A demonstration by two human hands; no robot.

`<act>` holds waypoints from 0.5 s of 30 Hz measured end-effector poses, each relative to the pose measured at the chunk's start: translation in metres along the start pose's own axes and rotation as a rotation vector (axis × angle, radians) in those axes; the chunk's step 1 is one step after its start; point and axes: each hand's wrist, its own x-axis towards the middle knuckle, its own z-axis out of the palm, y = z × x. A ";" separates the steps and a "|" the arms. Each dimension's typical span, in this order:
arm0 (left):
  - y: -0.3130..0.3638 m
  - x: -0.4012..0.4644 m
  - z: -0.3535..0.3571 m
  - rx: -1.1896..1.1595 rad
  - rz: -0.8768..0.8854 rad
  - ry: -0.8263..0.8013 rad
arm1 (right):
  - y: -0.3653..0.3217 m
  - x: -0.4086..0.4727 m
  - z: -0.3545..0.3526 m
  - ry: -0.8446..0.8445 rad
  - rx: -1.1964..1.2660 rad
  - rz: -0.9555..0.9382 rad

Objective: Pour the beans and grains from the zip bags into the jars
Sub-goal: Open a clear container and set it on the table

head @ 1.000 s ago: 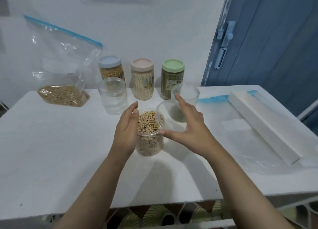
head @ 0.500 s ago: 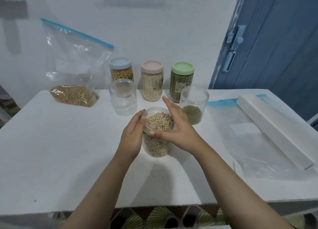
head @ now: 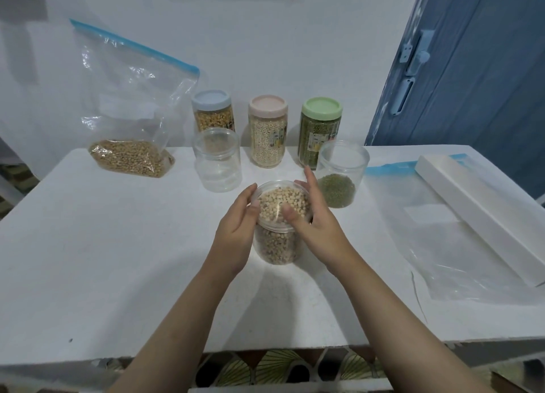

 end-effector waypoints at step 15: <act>-0.001 0.001 -0.003 -0.015 0.040 -0.053 | 0.019 0.008 0.000 0.205 0.288 0.114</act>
